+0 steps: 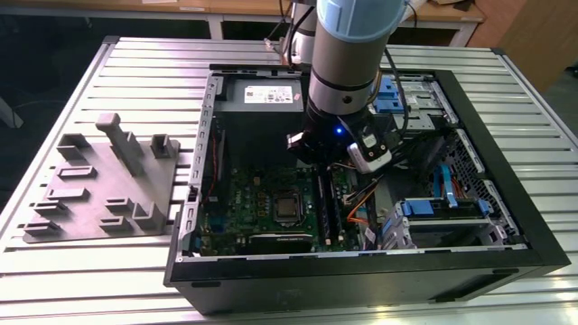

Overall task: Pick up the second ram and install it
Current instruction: 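Press down the second ram until it locks into place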

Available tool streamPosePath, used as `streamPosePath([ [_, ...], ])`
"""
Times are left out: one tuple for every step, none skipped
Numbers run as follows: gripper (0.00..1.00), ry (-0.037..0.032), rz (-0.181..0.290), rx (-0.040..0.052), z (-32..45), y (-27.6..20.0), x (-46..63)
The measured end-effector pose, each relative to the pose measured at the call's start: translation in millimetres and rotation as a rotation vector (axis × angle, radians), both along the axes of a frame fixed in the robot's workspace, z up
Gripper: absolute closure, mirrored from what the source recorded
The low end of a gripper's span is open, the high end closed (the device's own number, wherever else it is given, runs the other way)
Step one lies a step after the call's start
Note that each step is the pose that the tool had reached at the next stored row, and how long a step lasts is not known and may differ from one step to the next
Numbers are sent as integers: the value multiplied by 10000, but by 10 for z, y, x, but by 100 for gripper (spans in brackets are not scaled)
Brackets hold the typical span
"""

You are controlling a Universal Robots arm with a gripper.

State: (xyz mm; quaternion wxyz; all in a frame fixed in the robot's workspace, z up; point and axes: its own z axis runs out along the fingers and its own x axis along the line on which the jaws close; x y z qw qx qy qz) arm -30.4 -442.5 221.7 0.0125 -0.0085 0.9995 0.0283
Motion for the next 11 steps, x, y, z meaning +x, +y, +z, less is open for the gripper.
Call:
streamPosePath([
  [90,0,0,-1,-8,0,-1],
  [90,2,-1,-6,-13,-1,-3],
  [90,2,-1,-7,-15,-1,-3],
  [90,2,0,-7,-15,-1,-3],
  [90,2,0,-7,-16,-1,-3],
  [90,1,0,-5,-17,-1,-3],
  [90,1,0,-5,-19,-1,-3],
  [90,1,0,-2,-26,0,-3],
  [90,2,2,-3,-37,0,-3],
  [90,1,2,-5,-47,0,-4],
  [90,2,2,-8,-48,-1,-4],
])
